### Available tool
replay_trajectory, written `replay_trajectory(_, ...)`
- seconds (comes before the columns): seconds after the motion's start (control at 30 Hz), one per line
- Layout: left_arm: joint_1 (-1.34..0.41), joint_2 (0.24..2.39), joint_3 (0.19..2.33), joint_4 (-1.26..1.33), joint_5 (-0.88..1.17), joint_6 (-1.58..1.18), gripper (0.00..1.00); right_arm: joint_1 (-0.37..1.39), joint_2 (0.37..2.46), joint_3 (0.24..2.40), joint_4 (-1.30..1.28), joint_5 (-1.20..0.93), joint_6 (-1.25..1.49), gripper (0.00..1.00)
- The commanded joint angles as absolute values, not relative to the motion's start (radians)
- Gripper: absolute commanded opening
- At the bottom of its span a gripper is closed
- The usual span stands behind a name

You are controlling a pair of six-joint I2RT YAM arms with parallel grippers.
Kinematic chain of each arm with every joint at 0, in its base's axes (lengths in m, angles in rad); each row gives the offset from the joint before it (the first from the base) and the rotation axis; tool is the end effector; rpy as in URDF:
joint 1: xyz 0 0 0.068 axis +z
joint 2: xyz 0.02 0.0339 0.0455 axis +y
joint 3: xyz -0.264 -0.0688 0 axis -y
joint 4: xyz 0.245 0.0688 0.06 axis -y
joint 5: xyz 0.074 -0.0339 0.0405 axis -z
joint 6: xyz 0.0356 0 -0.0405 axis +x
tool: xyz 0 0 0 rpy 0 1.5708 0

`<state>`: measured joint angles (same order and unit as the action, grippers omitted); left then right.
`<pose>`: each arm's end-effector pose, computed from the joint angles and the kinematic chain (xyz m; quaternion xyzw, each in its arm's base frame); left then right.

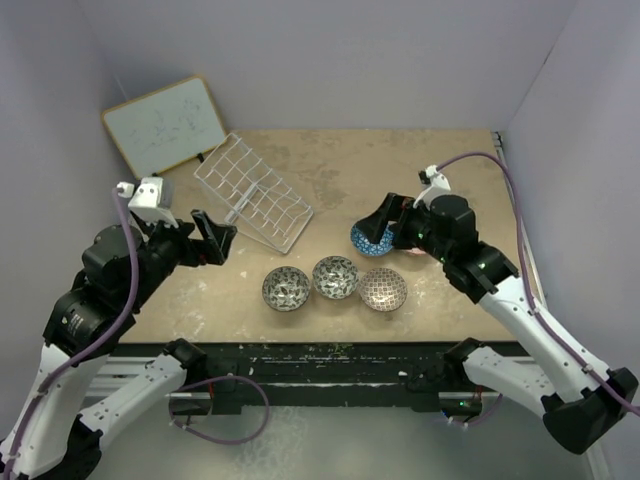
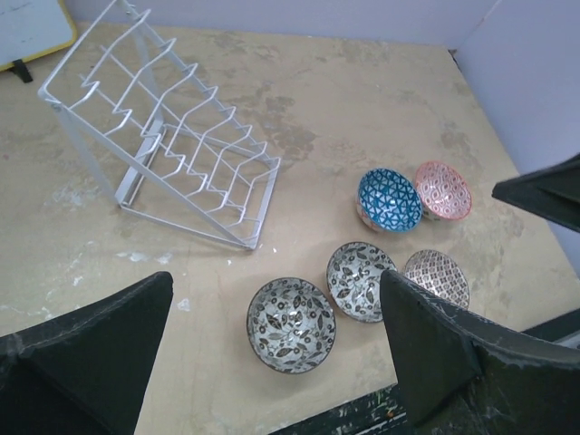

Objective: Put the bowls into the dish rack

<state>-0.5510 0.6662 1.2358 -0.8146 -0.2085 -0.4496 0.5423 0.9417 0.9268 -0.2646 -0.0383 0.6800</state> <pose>0.0822 -0.0419 0.4329 -0.0242 0.7862 -0.2216 0.5764 0.1842 0.1126 0.3531 0.0434 0.7975 0.3577 0.4839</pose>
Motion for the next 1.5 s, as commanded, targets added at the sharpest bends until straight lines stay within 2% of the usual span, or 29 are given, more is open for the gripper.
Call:
replay_trajectory(0.0,-0.554,0.644,1.236,-0.760,-0.091,-0.303,0.99,0.543,0.959,0.933,-0.226,0.026,0.622,1.00)
replay_trajectory(0.33,-0.554,0.507,1.193,-0.777,-0.170,-0.268,0.99,0.547,1.162,0.998,-0.234,0.066,0.592,0.78)
replay_trajectory(0.6,-0.554,0.489,1.224,-0.847,-0.224,-0.264,0.99,0.586,1.379,1.144,-0.252,0.182,0.591,0.75)
replay_trajectory(0.9,-0.554,0.483,1.266,-0.900,-0.208,-0.245,0.99,0.646,1.620,1.282,-0.342,0.321,0.621,0.62)
replay_trajectory(1.13,-0.554,0.467,1.278,-0.924,-0.209,-0.228,0.99,0.696,1.735,1.370,-0.435,0.413,0.629,0.61)
replay_trajectory(1.3,-0.553,0.461,1.289,-0.942,-0.213,-0.219,0.99,0.706,1.805,1.402,-0.502,0.479,0.654,0.51)
replay_trajectory(1.47,-0.554,0.456,1.292,-0.948,-0.215,-0.210,0.99,0.709,1.835,1.396,-0.502,0.514,0.667,0.49)
